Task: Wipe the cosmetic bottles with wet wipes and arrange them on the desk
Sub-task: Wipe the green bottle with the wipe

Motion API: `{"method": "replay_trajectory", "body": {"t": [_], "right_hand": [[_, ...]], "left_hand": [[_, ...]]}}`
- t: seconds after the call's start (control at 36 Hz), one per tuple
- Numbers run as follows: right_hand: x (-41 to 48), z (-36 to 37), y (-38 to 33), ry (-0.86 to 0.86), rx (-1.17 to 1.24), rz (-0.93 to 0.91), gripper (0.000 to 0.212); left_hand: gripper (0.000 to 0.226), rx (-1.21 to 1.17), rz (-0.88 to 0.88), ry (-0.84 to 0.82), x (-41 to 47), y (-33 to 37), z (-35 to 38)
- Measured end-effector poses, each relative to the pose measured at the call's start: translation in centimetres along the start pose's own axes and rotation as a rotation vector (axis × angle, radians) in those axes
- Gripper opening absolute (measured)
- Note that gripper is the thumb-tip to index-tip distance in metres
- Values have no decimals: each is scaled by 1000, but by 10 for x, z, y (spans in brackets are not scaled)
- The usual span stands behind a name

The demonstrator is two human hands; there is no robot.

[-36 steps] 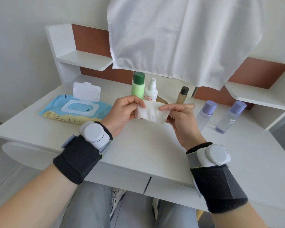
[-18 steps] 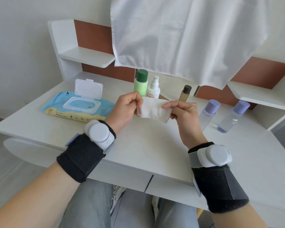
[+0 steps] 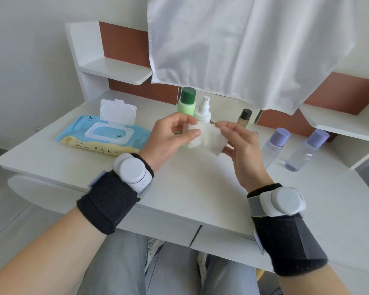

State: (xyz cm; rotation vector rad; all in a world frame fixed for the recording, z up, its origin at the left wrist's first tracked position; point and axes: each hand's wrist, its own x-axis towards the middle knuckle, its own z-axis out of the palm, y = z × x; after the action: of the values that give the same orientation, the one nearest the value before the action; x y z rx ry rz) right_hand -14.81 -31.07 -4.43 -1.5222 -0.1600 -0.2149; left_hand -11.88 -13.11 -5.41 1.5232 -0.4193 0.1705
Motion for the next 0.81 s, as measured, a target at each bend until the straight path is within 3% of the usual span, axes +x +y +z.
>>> {"method": "replay_trajectory", "body": {"t": [0.25, 0.5, 0.64, 0.81], "right_hand": [[3, -2, 5, -38, 39, -84, 46], [4, -6, 2, -142, 217, 61, 71], [1, -6, 0, -273, 185, 169, 64], [-3, -2, -3, -279, -50, 234, 41]], "left_hand": [[32, -55, 36, -16, 0, 0, -2], [40, -99, 16, -19, 0, 1, -2], [41, -120, -30, -26, 1, 3, 0], [38, -109, -59, -79, -2, 5, 3]]}}
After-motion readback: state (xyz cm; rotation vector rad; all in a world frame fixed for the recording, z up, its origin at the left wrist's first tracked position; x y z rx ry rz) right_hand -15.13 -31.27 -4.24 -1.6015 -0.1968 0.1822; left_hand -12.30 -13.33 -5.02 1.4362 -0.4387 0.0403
